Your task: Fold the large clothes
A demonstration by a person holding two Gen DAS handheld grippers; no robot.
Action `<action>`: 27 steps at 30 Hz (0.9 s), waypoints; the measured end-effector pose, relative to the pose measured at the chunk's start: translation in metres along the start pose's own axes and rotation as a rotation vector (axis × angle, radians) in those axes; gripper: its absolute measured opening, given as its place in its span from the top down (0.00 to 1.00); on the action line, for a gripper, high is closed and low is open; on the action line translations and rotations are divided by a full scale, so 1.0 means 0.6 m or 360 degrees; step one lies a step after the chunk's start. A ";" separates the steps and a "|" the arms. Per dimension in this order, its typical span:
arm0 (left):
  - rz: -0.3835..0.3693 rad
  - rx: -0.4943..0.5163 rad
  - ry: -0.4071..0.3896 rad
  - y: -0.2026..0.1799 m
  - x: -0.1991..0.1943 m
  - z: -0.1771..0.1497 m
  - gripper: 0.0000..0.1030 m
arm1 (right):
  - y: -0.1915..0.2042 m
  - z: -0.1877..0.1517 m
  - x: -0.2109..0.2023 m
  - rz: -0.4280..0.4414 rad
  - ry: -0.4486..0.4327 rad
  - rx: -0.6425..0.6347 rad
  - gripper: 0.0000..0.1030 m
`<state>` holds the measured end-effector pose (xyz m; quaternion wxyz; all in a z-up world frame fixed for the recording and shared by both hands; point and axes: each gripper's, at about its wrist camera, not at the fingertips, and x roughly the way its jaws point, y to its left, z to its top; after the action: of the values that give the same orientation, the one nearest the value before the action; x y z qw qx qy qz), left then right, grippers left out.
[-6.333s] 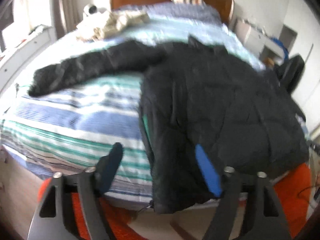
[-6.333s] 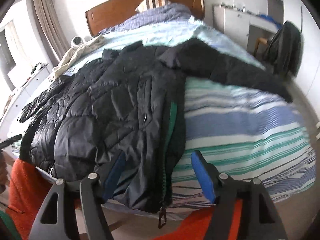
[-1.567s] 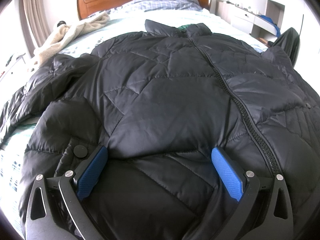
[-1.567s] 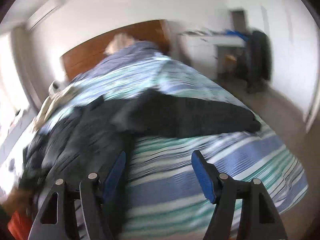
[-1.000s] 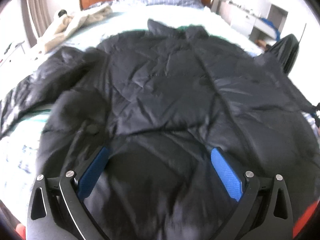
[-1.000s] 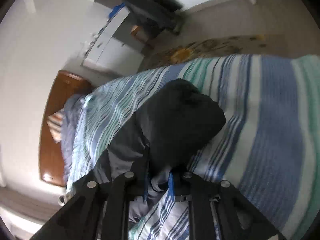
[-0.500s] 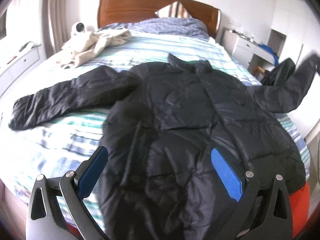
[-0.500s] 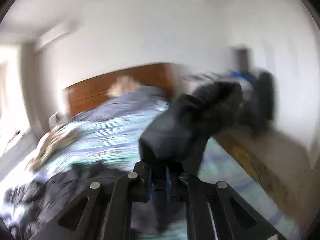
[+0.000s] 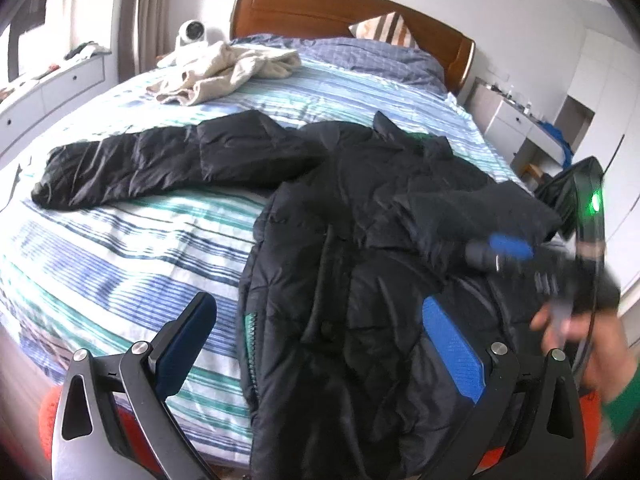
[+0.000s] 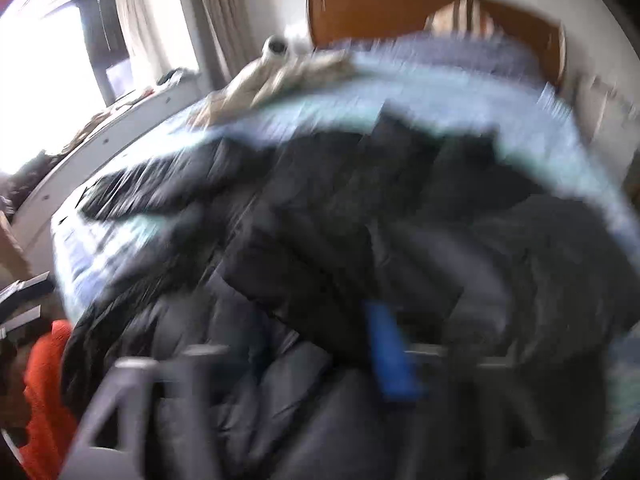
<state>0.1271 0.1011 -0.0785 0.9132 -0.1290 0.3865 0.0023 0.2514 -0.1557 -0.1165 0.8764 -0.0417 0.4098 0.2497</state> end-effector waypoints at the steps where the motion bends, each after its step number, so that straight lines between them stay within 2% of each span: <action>1: -0.0021 -0.0015 0.0007 0.003 0.003 0.001 0.01 | 0.010 -0.015 -0.019 0.0009 -0.0042 -0.0019 0.13; 4: -0.0135 -0.0057 0.0036 -0.003 0.022 0.013 0.01 | 0.034 -0.057 -0.089 0.0014 -0.0159 -0.0052 0.13; 6: -0.0271 -0.0055 0.0077 -0.023 0.047 0.034 0.01 | 0.033 -0.079 -0.140 -0.0013 -0.0217 -0.0072 0.13; 8: -0.0424 -0.0008 0.0144 -0.055 0.089 0.061 0.01 | 0.037 -0.100 -0.167 -0.0050 -0.0215 -0.0086 0.13; 11: -0.0501 0.0067 0.0257 -0.109 0.168 0.092 0.01 | 0.034 -0.136 -0.199 -0.0092 -0.0205 -0.0051 0.13; 12: -0.0489 0.0084 0.0286 -0.121 0.190 0.097 0.02 | 0.030 -0.149 -0.211 -0.0098 -0.0205 -0.0024 0.13; 14: -0.0390 0.0143 0.0371 -0.153 0.251 0.105 0.20 | 0.016 -0.164 -0.236 -0.0110 -0.0220 0.0033 0.13; 15: -0.0348 0.0165 0.0412 -0.164 0.272 0.105 0.40 | 0.010 -0.175 -0.255 -0.0119 -0.0250 0.0078 0.13; 16: -0.0331 0.0178 0.0450 -0.171 0.289 0.103 0.65 | 0.004 -0.183 -0.269 -0.0132 -0.0279 0.0121 0.13; 19: -0.0288 0.0217 0.0394 -0.193 0.286 0.111 0.89 | -0.013 -0.208 -0.291 -0.0205 -0.0351 0.0222 0.13; 21: -0.0296 0.0288 0.0324 -0.206 0.264 0.133 0.91 | -0.030 -0.227 -0.304 -0.0259 -0.0387 0.0291 0.13; 23: -0.0267 0.0364 0.0205 -0.211 0.241 0.177 0.91 | -0.048 -0.229 -0.304 -0.0240 -0.0381 0.0317 0.13; 27: -0.0176 0.0312 0.0099 -0.170 0.250 0.255 0.91 | -0.088 -0.185 -0.309 -0.0249 -0.0397 0.0272 0.13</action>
<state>0.3507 0.0242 -0.0583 0.9077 -0.0602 0.4053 -0.0899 0.0990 -0.3074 -0.0596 0.9376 0.0325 0.3130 0.1481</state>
